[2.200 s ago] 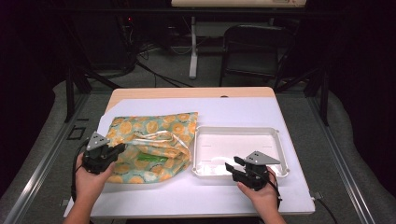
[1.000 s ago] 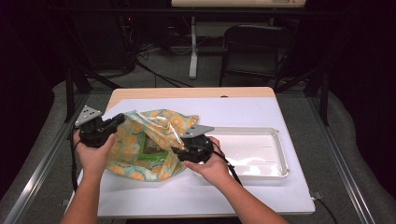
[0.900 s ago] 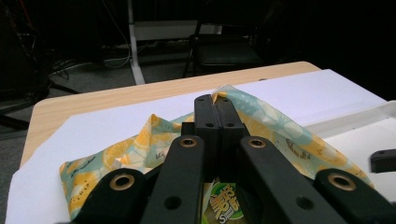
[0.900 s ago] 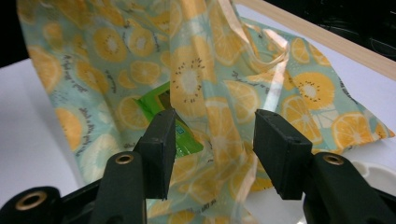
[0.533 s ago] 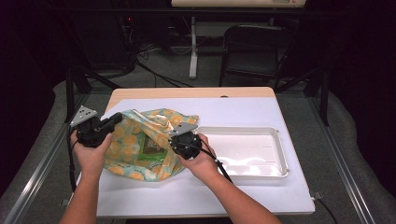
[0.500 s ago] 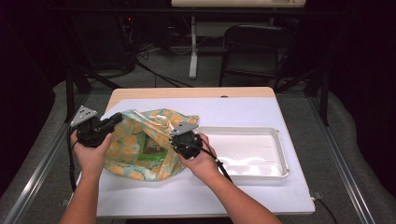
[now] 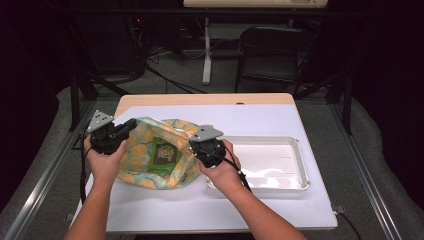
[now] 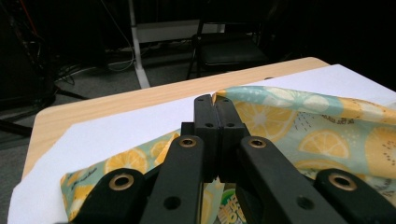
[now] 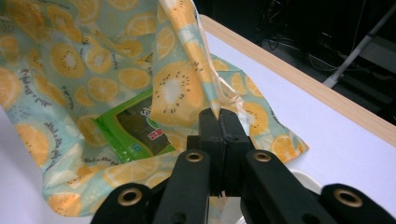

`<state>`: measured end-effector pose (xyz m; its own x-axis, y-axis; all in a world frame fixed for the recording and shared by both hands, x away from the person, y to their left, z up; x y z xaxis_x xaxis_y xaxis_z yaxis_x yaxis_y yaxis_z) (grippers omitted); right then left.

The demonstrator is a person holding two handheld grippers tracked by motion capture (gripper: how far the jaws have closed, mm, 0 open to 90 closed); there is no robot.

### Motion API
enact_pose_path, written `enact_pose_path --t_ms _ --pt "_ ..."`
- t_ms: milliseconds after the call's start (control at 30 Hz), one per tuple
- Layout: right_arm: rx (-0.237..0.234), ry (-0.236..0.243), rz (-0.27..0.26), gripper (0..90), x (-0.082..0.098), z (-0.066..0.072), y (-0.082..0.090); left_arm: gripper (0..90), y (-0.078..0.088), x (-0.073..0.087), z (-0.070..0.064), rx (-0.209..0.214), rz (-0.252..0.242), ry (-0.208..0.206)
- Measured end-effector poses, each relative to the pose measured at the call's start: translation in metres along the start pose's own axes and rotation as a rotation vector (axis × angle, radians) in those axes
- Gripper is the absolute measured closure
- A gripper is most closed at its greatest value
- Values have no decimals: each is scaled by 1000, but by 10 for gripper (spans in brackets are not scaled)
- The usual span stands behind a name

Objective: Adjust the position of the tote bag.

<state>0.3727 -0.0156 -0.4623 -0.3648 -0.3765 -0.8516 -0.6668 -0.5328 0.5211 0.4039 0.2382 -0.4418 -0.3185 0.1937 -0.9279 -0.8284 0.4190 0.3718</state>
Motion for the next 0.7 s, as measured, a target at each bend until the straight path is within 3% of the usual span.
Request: enact_pose_path --t_ms 367,500,700 --pt "18 -70 14 893 0 -19 -7 900 -37 -28 -4 15 61 -27" --pt "-4 -86 21 813 1 -20 -11 900 -48 -31 -5 21 83 -37" --pt "16 -68 -55 698 -6 -18 -9 900 -59 -32 -7 23 100 -32"
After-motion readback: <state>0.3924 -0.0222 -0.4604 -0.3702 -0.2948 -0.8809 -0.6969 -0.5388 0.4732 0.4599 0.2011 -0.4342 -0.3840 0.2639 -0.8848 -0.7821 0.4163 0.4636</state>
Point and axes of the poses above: each handheld gripper's, and its own axes: y roughly backward along the jaws, x roughly out of its underside, z roughly to its left, the point moved 4 cm from there along -y, roughly forward along the jaws, and after that the axes turned 5 degrees about -y, right-handed, at the moved point
